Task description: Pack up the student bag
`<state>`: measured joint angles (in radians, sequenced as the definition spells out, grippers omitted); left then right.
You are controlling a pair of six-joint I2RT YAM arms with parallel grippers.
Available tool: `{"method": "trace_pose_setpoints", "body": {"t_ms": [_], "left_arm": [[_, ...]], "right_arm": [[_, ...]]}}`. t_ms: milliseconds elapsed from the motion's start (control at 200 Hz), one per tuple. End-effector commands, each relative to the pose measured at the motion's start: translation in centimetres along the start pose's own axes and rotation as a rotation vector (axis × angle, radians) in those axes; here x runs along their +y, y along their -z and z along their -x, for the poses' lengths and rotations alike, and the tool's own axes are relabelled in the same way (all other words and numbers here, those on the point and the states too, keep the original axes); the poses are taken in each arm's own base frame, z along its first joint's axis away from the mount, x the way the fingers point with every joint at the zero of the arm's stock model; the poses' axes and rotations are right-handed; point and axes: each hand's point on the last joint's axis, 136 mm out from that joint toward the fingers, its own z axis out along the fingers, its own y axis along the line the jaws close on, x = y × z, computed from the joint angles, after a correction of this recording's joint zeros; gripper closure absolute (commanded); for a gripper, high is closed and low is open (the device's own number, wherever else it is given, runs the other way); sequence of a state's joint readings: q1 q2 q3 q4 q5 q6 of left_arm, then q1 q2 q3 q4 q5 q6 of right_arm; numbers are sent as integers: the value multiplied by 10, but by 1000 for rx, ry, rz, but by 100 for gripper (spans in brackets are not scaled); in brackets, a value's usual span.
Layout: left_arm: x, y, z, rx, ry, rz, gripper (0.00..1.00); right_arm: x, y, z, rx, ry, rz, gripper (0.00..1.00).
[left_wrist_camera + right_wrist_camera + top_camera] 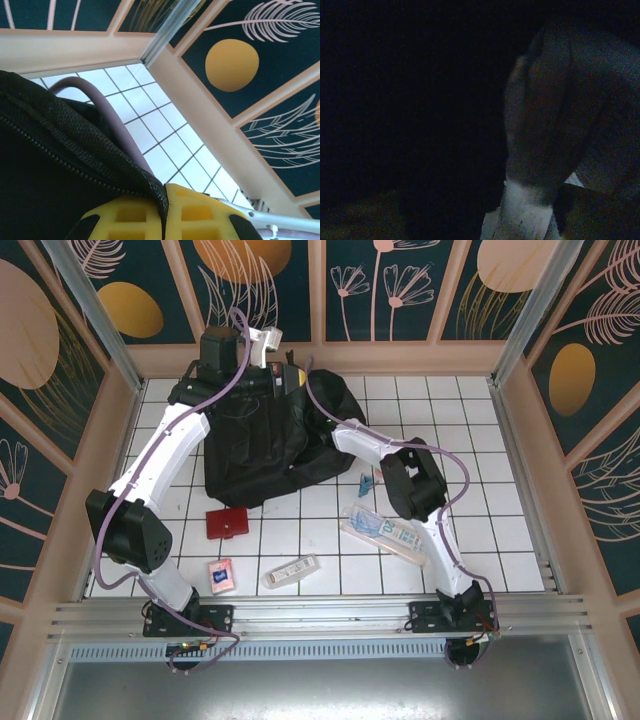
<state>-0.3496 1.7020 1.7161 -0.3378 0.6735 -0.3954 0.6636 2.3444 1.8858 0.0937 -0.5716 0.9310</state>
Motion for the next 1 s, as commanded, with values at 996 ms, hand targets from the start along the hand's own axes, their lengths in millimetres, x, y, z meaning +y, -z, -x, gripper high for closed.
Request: {"method": "trace_pose_setpoints", "body": {"t_ms": [996], "left_arm": [[-13, 64, 131, -334, -185, 275, 100]], "right_arm": [[36, 228, 90, -371, 177, -291, 24]]}}
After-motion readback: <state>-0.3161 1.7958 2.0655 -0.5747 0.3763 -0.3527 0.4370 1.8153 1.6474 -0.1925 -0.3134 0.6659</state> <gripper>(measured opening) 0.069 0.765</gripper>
